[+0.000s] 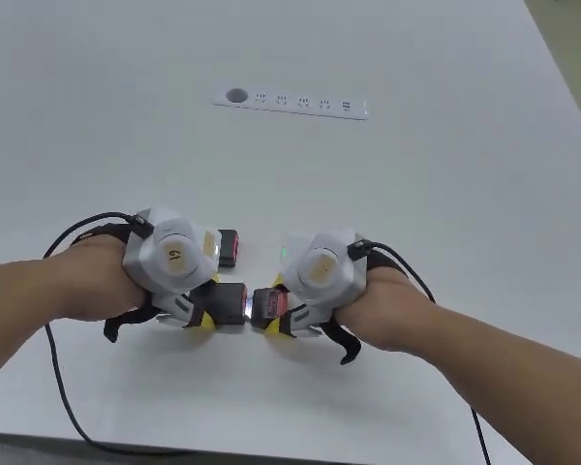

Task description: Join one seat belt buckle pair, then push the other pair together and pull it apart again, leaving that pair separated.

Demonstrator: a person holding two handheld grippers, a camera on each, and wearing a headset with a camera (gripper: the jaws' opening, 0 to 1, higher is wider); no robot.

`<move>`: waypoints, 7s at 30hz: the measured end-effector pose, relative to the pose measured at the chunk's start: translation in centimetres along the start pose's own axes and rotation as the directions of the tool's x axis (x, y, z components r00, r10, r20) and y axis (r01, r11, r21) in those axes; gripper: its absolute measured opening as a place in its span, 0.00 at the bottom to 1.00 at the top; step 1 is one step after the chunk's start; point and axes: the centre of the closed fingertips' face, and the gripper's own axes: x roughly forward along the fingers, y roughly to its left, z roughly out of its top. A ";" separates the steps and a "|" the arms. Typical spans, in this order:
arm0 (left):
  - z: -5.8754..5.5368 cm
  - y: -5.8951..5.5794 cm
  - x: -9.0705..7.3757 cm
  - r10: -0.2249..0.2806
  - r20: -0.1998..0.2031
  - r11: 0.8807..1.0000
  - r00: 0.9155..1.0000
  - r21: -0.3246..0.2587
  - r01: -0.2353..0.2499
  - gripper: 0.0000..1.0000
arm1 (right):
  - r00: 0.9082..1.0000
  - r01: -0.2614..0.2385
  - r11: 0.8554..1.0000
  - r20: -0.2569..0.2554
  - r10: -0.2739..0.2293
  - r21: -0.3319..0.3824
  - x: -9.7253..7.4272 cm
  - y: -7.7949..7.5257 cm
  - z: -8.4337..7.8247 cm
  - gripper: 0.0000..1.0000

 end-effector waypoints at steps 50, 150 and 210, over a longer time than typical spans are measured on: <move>-0.2 -0.6 -0.2 0.019 -0.002 0.999 1.000 -0.042 -0.019 0.34 | 0.999 0.002 1.000 -0.042 -0.001 0.008 0.2 0.7 -0.3 0.31; -1.4 9.0 -1.2 0.049 -0.008 0.997 0.999 -0.060 -0.050 0.34 | 0.991 0.066 0.997 -0.120 -0.061 0.038 -5.8 -10.0 -8.9 0.32; -0.7 8.5 -0.7 0.024 -0.074 0.999 0.997 0.042 -0.021 0.33 | 0.998 0.019 0.999 -0.058 -0.021 -0.034 1.2 -8.4 1.0 0.32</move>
